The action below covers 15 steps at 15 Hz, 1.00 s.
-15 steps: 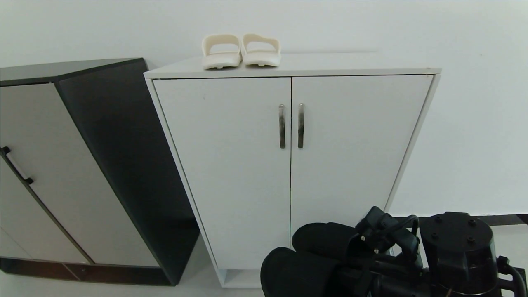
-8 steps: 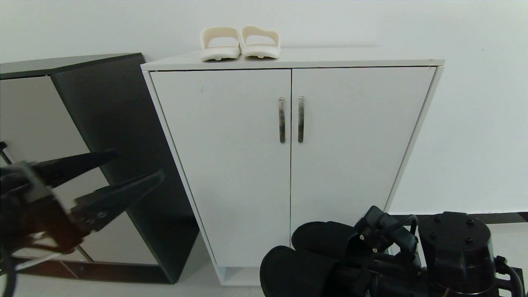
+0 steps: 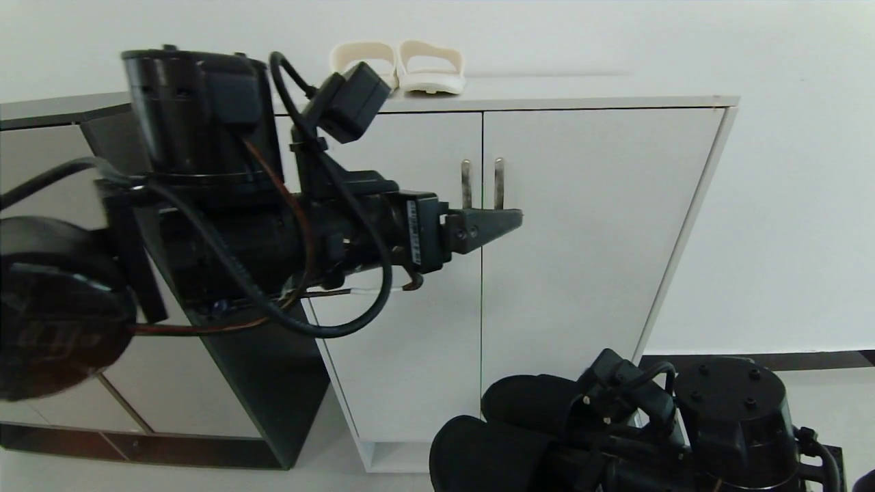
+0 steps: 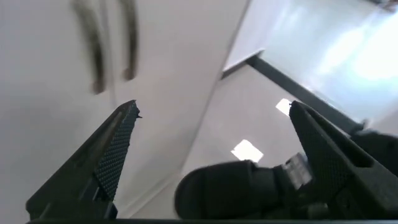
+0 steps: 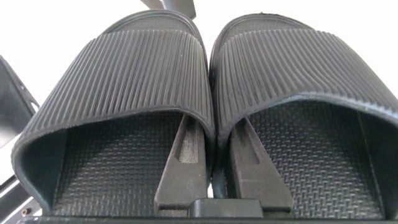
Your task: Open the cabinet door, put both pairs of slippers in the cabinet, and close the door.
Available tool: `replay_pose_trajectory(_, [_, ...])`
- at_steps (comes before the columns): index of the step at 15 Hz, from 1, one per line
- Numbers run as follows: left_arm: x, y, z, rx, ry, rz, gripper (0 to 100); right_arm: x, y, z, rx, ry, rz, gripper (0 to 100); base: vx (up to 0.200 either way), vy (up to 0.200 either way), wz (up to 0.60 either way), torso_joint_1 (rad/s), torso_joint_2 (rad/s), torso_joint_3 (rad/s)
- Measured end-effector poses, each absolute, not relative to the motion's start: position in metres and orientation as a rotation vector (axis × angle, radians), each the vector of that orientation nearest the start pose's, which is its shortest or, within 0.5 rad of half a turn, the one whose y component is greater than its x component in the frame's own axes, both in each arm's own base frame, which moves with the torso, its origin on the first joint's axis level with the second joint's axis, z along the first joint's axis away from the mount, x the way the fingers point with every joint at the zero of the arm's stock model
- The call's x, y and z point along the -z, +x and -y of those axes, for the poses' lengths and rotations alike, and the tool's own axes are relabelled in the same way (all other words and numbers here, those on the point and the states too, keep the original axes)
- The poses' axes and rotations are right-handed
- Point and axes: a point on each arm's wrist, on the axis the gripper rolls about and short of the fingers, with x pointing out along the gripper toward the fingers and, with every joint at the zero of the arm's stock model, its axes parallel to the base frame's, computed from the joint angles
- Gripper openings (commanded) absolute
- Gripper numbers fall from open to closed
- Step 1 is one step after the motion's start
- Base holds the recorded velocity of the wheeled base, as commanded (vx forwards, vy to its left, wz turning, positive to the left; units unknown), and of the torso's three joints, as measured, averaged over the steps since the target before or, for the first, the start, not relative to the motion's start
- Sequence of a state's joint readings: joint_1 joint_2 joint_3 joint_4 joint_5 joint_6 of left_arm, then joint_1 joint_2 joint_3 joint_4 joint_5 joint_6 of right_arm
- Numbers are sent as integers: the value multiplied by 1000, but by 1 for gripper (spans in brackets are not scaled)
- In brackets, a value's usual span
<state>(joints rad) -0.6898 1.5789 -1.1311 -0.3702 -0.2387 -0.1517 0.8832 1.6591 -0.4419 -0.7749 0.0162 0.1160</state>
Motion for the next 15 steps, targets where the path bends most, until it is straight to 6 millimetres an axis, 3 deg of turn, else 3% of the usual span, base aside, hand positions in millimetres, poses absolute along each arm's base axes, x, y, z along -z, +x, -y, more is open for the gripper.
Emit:
replay_pose_trajectory(5, [-282,244,218,1130,-258,-253,100,-115,159,-194,-857,-88,-476,0,0,0,0,0,0,0])
replay_pose_trajectory(15, [-281,279,238,958,-268,-202,100,-110,158,-196,-864,-98,-485,0,0,0,0,0,0,0])
